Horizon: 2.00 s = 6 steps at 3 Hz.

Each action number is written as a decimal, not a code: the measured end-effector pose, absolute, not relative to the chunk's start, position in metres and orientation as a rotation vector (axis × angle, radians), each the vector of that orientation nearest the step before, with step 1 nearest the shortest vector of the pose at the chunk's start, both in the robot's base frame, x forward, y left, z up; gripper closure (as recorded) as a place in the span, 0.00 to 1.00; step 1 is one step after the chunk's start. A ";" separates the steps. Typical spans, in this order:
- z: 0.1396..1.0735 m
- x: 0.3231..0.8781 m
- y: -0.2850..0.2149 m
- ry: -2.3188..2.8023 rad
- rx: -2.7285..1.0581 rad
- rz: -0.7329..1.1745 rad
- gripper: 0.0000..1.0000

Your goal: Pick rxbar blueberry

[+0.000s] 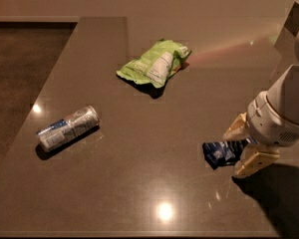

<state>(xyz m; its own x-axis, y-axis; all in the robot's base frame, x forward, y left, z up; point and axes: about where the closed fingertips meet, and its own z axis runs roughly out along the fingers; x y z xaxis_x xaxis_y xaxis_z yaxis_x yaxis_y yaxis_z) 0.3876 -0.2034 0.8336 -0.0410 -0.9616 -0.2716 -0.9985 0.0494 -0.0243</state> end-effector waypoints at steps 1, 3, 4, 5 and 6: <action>0.836 0.389 -0.203 2.106 -2.019 0.280 0.64; 0.872 0.393 -0.189 2.063 -1.987 0.356 1.00; 0.903 0.400 -0.173 2.018 -1.973 0.386 1.00; 0.932 0.409 -0.155 1.955 -1.969 0.403 1.00; 0.959 0.419 -0.139 1.890 -1.959 0.397 1.00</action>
Offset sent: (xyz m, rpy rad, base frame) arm 0.0040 0.0126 0.0424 0.0957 0.0191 0.0253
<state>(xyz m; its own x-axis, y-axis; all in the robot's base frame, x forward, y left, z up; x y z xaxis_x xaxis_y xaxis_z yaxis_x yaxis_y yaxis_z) 0.4195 -0.1390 0.9586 0.0514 -0.8869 -0.4592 -0.9967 -0.0164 -0.0801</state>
